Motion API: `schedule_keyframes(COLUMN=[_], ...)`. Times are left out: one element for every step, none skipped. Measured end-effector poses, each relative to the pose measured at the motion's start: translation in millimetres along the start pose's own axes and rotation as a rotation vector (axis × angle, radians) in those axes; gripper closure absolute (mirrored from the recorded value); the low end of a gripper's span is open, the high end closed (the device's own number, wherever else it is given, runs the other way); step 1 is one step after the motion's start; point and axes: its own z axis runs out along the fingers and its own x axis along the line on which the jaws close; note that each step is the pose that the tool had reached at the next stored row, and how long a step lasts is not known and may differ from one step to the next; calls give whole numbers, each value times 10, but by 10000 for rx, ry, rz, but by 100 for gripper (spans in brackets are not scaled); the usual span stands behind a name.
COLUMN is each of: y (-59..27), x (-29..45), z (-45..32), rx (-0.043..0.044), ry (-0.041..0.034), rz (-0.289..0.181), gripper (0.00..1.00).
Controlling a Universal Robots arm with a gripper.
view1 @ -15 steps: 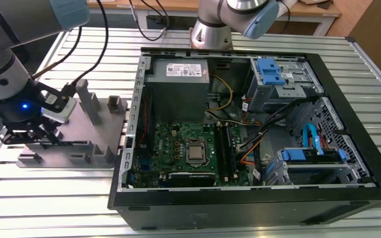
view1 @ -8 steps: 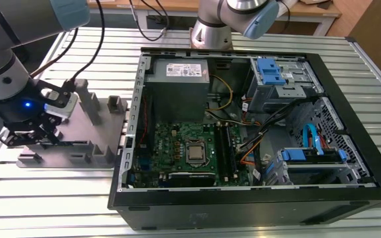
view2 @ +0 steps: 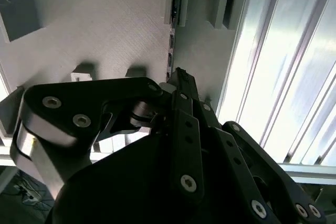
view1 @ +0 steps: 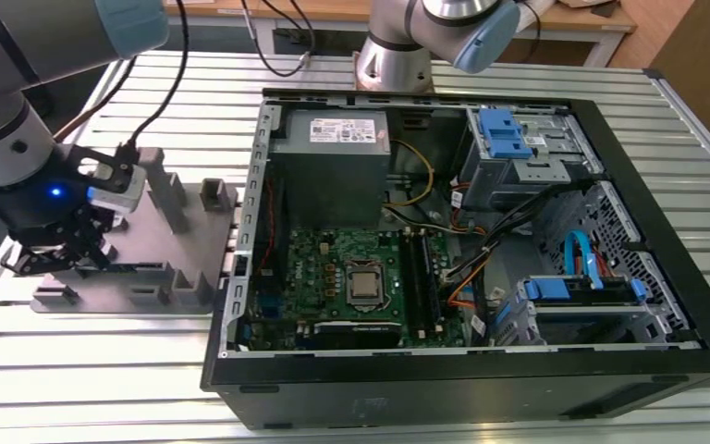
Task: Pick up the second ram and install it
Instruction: 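Pick up the second ram and move it above second insertion slot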
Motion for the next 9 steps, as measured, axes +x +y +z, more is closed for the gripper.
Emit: schedule_keyframes(y=[0,0,0,0,0,0,0,0,0], x=[0,0,0,0,0,0,0,0,0], z=[0,0,0,0,0,1,0,0,1], rx=[-2,-4,-6,-7,-9,-11,-13,-15,-16], ry=[5,9,14,19,23,27,33,36,41], rz=[-134,-262,-388,-511,-633,-762,-882,-1003,-1121], gripper=[89,89,89,89,89,89,89,89,89])
